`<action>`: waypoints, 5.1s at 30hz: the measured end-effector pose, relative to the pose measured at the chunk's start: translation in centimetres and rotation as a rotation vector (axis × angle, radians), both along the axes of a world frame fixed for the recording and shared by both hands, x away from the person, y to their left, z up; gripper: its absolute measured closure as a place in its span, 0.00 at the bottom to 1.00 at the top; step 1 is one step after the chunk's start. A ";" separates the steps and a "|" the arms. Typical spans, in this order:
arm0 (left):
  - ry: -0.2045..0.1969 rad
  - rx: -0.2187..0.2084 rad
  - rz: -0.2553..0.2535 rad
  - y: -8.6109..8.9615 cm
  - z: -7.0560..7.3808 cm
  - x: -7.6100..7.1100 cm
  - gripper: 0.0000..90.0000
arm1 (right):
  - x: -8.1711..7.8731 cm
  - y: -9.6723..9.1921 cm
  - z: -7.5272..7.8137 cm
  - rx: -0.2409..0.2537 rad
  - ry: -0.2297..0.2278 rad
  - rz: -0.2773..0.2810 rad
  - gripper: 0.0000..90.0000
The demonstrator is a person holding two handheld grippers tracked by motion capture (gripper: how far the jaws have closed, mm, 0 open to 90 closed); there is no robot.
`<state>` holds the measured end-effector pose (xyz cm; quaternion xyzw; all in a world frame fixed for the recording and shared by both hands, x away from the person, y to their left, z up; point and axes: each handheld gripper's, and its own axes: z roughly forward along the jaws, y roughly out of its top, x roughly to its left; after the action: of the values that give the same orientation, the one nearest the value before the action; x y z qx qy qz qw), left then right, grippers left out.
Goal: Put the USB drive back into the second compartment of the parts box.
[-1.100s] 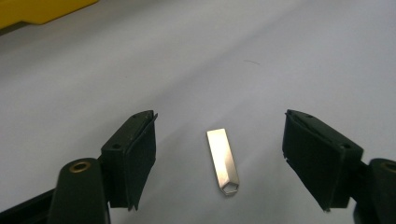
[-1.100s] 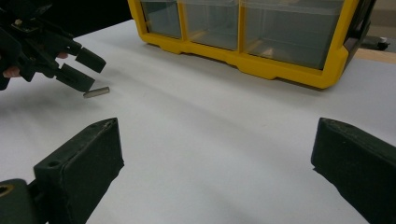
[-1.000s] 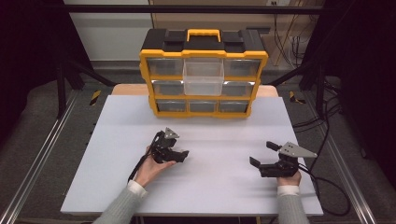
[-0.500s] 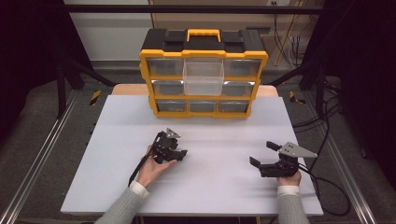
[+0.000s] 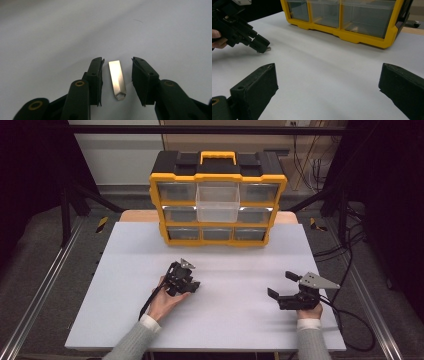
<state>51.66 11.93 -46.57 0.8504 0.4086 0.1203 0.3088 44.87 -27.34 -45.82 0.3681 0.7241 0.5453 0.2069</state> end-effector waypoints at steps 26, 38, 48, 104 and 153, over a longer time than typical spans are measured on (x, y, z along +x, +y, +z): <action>0.009 0.031 -0.003 -0.2 0.2 -0.1 0.87 | 0.0 0.0 0.0 0.001 0.000 0.001 0.03; 0.011 0.000 -0.011 0.2 0.5 -0.1 0.88 | 0.0 0.0 0.0 -0.001 0.000 0.000 0.03; -0.013 -0.019 -0.026 0.6 1.7 -0.7 0.88 | 0.0 0.0 0.0 -0.001 0.001 0.002 0.03; -0.120 -0.132 -0.046 3.6 9.5 -4.0 0.88 | 0.0 0.0 -0.1 -0.002 0.007 0.011 0.03; -0.209 -0.178 -0.088 4.6 17.2 -3.9 0.88 | 0.0 0.0 0.0 0.000 0.012 0.015 0.03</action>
<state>47.80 16.54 -29.36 0.8196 0.3456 0.1582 0.4288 44.91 -27.34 -45.84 0.3658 0.7282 0.5445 0.1985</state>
